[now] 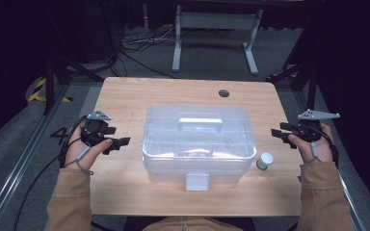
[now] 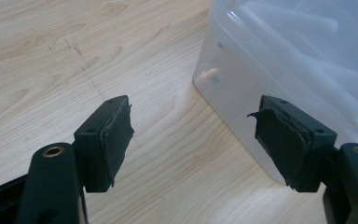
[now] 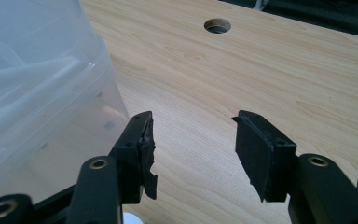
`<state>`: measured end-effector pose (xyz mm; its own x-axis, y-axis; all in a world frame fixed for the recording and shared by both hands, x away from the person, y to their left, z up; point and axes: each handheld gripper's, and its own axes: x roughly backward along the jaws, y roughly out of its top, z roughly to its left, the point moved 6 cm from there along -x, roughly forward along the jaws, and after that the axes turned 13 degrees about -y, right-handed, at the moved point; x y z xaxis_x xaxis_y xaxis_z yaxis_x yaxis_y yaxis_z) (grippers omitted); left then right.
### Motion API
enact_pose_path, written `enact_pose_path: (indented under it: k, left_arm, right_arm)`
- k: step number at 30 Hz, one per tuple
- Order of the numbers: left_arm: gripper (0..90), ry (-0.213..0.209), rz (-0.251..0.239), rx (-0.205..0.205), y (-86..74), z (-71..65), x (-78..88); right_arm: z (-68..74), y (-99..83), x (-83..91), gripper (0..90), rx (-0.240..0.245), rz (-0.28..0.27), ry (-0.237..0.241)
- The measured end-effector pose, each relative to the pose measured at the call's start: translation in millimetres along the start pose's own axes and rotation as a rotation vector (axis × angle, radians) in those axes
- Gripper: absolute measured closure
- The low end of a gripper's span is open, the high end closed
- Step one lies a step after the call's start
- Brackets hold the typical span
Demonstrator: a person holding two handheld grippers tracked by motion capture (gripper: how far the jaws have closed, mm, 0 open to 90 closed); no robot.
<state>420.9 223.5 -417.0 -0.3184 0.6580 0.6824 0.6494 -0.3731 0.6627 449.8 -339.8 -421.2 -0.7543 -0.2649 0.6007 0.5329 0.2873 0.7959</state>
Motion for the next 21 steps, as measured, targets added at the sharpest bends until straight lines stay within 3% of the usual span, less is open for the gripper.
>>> enact_pose_path:
  k: [3,7,11,15,21]
  left_arm:
    - [24.3,0.022,-0.024,0.025,2.0,1.8,1.7]
    - [29.8,0.027,-0.007,-0.006,1.6,0.6,5.0]
    - [33.8,0.001,0.002,-0.009,3.8,-4.8,5.7]
    - [35.6,-0.021,-0.022,-0.020,12.8,-14.3,10.8]
    - [35.9,-0.039,-0.049,-0.074,33.9,-34.5,16.8]
  right_arm:
    - [-0.7,-0.4,0.7,47.7,-0.001,0.000,-0.003]
    - [-0.7,-0.5,0.9,47.7,-0.001,0.001,-0.004]
    - [-0.3,-0.8,0.6,48.0,-0.001,0.002,-0.002]
    - [-0.8,-1.4,1.2,48.2,-0.001,0.002,-0.002]
    - [-1.2,-3.6,4.6,49.2,-0.006,0.001,-0.005]
